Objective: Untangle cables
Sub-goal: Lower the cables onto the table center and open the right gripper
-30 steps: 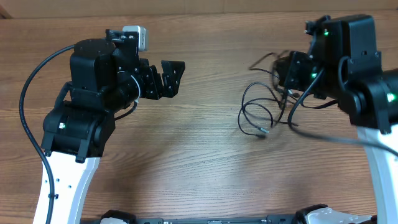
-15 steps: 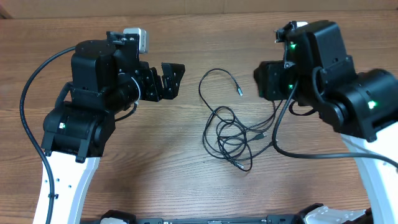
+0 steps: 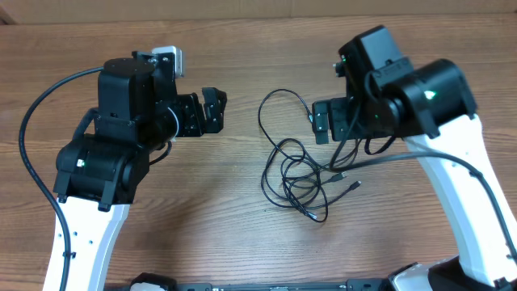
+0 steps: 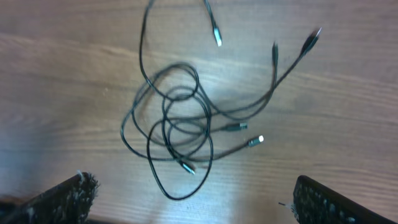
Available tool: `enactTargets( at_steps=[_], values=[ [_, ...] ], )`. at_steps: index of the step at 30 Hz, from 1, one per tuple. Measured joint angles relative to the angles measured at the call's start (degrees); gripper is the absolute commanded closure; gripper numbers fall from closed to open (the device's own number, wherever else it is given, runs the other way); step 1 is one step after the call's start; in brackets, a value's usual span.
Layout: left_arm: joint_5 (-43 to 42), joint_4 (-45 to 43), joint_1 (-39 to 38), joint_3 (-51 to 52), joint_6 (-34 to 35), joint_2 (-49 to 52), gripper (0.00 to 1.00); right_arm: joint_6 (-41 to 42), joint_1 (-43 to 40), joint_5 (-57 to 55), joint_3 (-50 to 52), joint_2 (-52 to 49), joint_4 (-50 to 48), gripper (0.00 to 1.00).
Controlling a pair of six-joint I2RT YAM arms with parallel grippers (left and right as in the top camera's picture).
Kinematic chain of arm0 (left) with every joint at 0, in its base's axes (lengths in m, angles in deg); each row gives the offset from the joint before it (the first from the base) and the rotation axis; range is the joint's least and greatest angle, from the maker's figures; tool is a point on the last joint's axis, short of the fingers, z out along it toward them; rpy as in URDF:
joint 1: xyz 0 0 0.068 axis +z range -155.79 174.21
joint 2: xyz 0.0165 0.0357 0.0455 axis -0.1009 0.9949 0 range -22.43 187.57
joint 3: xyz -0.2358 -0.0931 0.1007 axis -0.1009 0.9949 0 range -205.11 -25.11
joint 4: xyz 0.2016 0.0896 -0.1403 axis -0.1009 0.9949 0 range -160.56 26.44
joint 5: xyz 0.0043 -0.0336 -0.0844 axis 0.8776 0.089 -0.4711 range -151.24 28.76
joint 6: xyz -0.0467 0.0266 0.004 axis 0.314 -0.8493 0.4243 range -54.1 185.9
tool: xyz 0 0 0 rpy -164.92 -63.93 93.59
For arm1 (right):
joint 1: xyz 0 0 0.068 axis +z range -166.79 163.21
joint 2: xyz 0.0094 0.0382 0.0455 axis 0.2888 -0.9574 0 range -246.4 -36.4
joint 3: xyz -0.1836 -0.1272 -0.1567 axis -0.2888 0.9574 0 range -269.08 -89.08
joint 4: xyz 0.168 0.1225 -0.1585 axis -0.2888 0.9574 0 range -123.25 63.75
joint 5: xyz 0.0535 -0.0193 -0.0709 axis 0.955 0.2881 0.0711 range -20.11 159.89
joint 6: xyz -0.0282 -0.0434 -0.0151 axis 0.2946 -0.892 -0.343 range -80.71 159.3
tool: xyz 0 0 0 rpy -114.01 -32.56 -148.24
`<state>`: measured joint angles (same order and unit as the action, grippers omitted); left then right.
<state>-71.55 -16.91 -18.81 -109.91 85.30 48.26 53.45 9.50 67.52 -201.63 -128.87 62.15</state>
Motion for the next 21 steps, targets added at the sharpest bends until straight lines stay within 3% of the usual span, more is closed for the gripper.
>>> enactTargets(
  at_steps=[10, 17, 21],
  values=[
    [4.3, 0.8, 0.0, 0.0, 0.0, 0.0, 0.00, -2.4, 0.8, 7.2, 25.2, -0.8, -14.3, 0.00],
    [5.3, 1.1, 0.0, 0.0, 0.0, 0.3, 0.00, -3.7, 6.9, 14.1, 41.6, -1.3, -26.7, 0.00],
    [5.5, 1.3, 0.9, 0.0, 0.0, 2.2, 0.00, -2.4, 9.9, 16.1, 47.5, -1.3, -32.3, 0.17]
  ],
)
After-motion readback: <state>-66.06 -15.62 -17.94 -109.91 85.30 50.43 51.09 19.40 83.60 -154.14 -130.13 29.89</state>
